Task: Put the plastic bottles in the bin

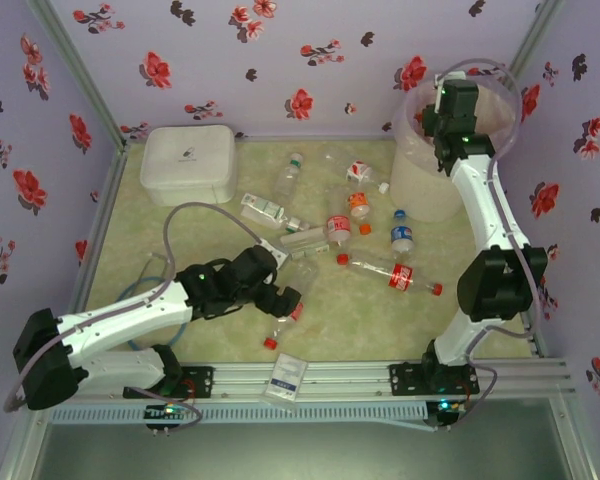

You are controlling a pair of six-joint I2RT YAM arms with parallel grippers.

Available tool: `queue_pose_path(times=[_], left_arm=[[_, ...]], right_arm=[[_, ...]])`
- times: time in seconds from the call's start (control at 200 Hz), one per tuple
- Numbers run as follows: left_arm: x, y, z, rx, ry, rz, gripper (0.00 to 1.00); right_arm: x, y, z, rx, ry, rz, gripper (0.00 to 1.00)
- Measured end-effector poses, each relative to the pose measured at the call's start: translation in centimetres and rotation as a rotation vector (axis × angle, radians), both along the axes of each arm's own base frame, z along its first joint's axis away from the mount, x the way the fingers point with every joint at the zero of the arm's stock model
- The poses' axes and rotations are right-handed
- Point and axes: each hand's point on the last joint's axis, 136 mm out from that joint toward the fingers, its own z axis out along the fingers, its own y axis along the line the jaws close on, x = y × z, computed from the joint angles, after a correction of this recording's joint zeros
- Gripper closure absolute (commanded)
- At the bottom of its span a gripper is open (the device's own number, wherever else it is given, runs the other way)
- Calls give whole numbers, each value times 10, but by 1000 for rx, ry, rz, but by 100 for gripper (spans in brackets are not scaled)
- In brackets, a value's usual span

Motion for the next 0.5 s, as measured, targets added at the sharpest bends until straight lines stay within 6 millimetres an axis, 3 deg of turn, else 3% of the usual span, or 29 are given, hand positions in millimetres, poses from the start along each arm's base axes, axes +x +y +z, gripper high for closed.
queue_pose_path(times=[0.265, 0.395, 0.5], left_arm=[[-9, -5, -21, 50, 46, -24, 0], [-12, -6, -23, 52, 59, -30, 0], [-14, -7, -25, 49, 68, -28, 0]], right_arm=[[6, -24, -23, 147, 27, -68, 38], [5, -20, -42, 194, 79, -65, 20], [3, -17, -45, 208, 98, -57, 11]])
